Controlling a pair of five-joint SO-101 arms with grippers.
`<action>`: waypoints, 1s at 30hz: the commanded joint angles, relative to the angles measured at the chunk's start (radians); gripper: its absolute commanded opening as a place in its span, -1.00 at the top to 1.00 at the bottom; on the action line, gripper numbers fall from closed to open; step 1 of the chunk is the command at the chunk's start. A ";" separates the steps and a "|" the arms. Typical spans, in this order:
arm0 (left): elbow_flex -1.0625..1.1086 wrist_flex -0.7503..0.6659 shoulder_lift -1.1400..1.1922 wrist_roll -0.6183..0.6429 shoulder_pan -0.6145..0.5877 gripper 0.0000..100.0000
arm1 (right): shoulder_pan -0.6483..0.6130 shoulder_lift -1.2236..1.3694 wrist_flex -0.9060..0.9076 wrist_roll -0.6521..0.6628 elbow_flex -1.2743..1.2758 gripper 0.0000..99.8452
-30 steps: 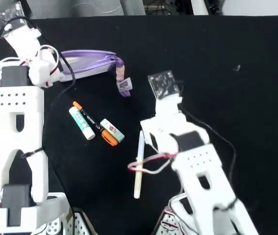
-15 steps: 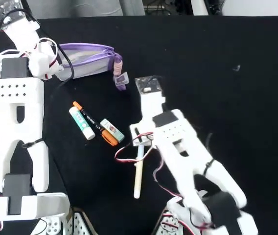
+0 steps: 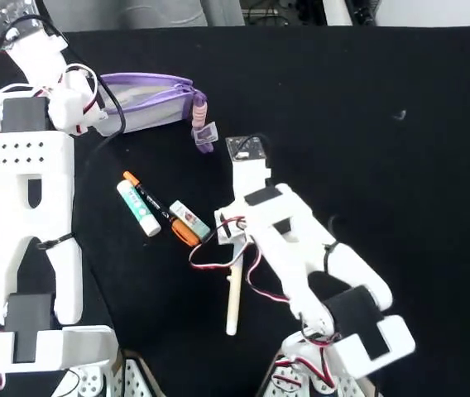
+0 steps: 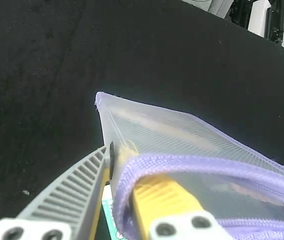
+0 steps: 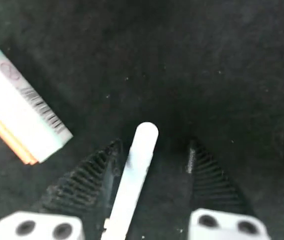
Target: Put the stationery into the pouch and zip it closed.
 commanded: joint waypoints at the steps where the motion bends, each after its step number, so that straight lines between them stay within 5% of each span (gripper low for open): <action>1: -0.005 -0.012 0.034 -0.006 -0.004 0.94 | -0.015 0.018 -0.011 -0.002 -0.065 0.84; 5: -0.004 -0.012 0.034 -0.005 -0.004 0.94 | -0.012 0.028 0.034 0.109 -0.099 0.97; 16: -0.002 -0.009 0.026 -0.005 0.002 0.94 | 0.081 -0.044 0.057 0.107 -0.120 0.98; 24: -0.102 0.143 0.026 -0.003 0.041 0.94 | 0.203 -0.460 0.121 0.106 -0.191 0.98; 30: -0.174 0.239 0.026 -0.006 0.073 0.94 | 0.189 -0.855 -0.012 0.109 -0.185 0.98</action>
